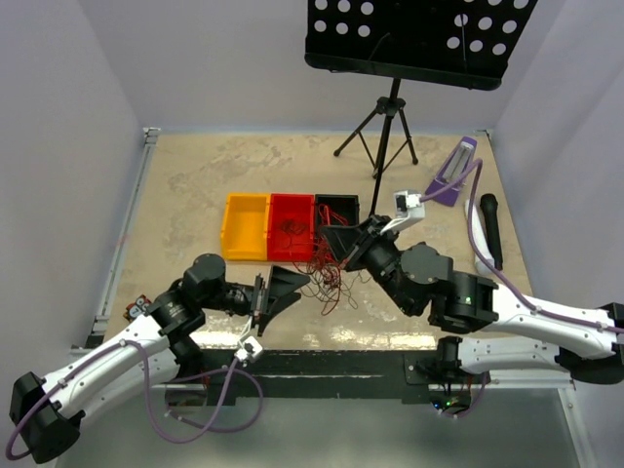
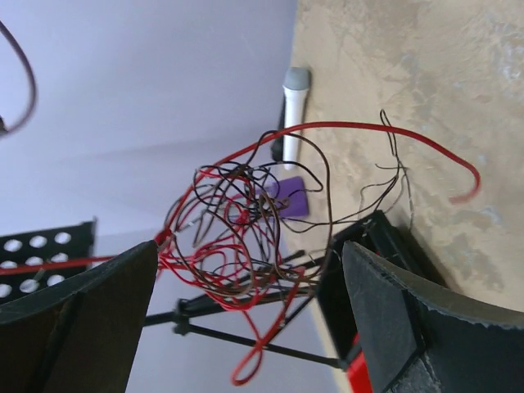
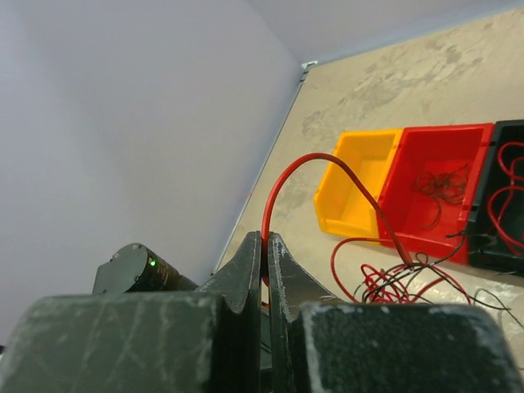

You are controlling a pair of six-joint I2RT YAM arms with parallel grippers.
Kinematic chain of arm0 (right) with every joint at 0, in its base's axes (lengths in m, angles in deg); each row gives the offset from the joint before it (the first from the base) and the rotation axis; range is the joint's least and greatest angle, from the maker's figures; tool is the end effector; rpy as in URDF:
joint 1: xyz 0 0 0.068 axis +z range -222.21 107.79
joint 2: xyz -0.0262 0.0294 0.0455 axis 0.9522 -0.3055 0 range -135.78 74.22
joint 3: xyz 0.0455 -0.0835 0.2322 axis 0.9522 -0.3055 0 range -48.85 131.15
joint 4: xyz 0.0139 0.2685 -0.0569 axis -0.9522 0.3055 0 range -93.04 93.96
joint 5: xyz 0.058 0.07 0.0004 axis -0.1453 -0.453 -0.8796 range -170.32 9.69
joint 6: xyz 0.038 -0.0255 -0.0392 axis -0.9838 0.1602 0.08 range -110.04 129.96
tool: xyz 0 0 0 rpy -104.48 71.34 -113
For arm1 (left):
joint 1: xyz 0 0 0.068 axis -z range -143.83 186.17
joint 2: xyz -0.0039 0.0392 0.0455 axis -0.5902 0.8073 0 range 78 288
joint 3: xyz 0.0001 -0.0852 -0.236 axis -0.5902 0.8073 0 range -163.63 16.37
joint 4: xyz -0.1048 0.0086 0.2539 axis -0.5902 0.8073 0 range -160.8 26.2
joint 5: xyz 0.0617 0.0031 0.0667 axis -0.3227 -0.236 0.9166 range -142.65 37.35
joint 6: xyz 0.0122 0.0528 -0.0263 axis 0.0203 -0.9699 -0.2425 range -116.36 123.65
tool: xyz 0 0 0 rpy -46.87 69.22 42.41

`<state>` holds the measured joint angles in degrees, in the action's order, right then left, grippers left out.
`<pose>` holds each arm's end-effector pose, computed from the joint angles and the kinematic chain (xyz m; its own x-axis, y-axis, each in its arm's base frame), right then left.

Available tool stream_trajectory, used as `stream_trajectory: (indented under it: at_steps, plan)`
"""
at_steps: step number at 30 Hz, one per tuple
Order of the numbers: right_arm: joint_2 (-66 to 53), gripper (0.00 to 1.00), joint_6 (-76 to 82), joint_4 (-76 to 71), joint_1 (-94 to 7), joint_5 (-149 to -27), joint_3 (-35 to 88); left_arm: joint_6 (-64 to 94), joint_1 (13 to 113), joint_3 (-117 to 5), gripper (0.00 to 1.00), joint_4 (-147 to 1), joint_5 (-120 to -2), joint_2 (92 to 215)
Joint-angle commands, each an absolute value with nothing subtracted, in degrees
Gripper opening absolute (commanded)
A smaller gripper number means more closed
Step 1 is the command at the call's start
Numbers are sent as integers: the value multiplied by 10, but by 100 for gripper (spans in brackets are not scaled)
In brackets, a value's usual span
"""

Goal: Untangle the cables
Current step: Untie the cable.

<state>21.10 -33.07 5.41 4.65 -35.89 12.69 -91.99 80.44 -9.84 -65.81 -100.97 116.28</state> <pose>0.0824 0.2156 0.4037 -0.3661 0.5755 -0.7313 -0.3920 0.6173 0.6821 0.1169 -0.1605 0.2370 0.9914 -0.0422 -0.1243 0.1133 -0.2018 0.9728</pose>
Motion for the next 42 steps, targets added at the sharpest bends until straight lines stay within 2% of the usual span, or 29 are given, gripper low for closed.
stream_trajectory:
  at_steps: [1, 5, 8, 13, 15, 18, 22, 31, 32, 35, 42]
  plan:
    - [189, 0, -343, -4, 48, -405, 134, -1006, 806, -55, 97, -741, -1072, 1132]
    - [178, 0, -343, -28, 48, -422, 134, -1045, 806, -46, 95, -723, -1080, 1138]
    - [168, 0, -343, -27, 48, -427, 138, -1049, 806, -46, 90, -739, -1082, 1148]
    - [159, 0, -344, -41, 48, -431, 137, -1057, 806, -59, 69, -735, -1085, 1162]
    - [159, 0, -345, -43, 48, -432, 136, -1055, 806, -67, 55, -727, -1079, 1168]
    - [159, 0, -343, -43, 49, -436, 138, -1062, 806, -75, 42, -709, -1066, 1175]
    - [160, 0, -344, -40, 48, -441, 139, -1053, 806, -81, 39, -694, -1047, 1176]
    - [160, 0, -357, -37, 48, -455, 127, -1054, 806, -73, 40, -735, -1027, 1173]
    - [160, 0, -358, -37, 48, -455, 125, -1054, 806, -67, 36, -744, -1022, 1170]
    - [166, 0, -363, -31, 48, -450, 121, -1018, 806, -60, 1, -783, -1011, 1161]
    - [210, 0, -364, 27, 48, -408, 118, -906, 806, -77, 0, -738, -991, 1128]
